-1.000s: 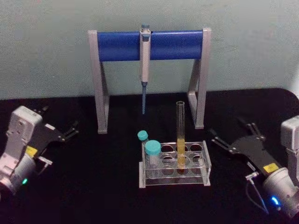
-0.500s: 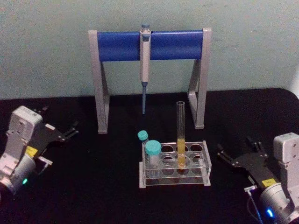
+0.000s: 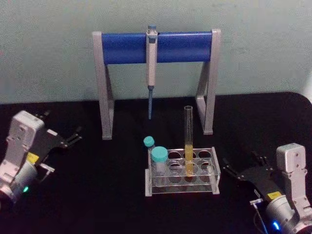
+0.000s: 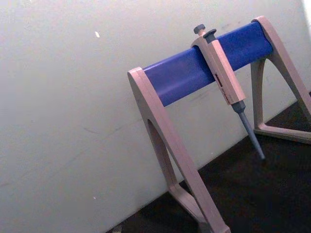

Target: Pick up the test tube from the test tube rack, shake it, then place it back into the test tube rack.

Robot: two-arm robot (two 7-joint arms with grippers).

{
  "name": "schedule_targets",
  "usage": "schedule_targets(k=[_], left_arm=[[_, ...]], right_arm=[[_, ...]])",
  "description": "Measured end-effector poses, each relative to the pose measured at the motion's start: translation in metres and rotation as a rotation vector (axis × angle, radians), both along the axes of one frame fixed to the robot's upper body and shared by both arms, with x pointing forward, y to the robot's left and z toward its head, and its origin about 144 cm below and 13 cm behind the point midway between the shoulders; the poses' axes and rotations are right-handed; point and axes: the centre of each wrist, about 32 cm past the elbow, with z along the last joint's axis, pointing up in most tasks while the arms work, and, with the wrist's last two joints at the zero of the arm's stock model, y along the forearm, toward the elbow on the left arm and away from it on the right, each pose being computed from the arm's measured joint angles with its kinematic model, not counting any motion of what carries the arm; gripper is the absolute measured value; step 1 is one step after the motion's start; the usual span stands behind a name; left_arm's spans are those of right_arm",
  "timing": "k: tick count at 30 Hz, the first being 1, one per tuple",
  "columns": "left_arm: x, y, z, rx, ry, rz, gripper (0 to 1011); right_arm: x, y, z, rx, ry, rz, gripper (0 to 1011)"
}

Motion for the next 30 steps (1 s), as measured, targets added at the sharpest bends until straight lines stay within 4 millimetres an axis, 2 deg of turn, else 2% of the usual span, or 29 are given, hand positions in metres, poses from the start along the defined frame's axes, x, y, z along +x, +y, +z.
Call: schedule_targets(k=[30], left_arm=[[0.0,0.0,0.0,0.0,0.0,0.0,1010]], right_arm=[[-0.0003,0.0006,0.0005,0.0,-0.003,0.001,1000]])
